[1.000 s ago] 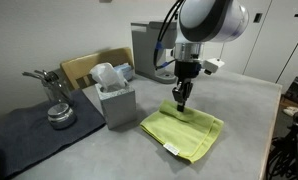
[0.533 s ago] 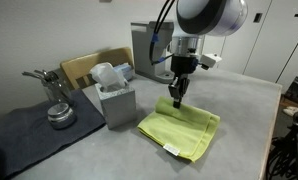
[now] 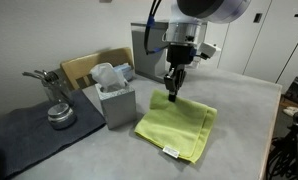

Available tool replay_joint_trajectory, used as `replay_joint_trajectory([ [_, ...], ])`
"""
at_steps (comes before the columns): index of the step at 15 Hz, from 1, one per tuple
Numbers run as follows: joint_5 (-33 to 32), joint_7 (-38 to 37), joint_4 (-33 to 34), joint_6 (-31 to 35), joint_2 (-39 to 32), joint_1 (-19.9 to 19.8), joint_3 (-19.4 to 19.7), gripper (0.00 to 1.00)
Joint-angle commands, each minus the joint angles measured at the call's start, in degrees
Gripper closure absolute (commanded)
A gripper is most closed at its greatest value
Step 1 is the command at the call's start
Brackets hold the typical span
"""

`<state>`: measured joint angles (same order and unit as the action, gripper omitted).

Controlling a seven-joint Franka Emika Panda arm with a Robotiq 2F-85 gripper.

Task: Fold the cloth on the table

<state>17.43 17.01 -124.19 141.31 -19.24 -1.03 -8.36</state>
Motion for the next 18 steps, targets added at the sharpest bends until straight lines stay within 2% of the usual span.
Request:
replay_joint_trajectory([
  [1, -0.9, -1.4, -0.8, -1.4, 1.5, 0.5, 0.1, 0.99],
  [18, -0.8, -1.9, 1.0, -0.9, -2.6, 2.4, -1.0, 0.99],
])
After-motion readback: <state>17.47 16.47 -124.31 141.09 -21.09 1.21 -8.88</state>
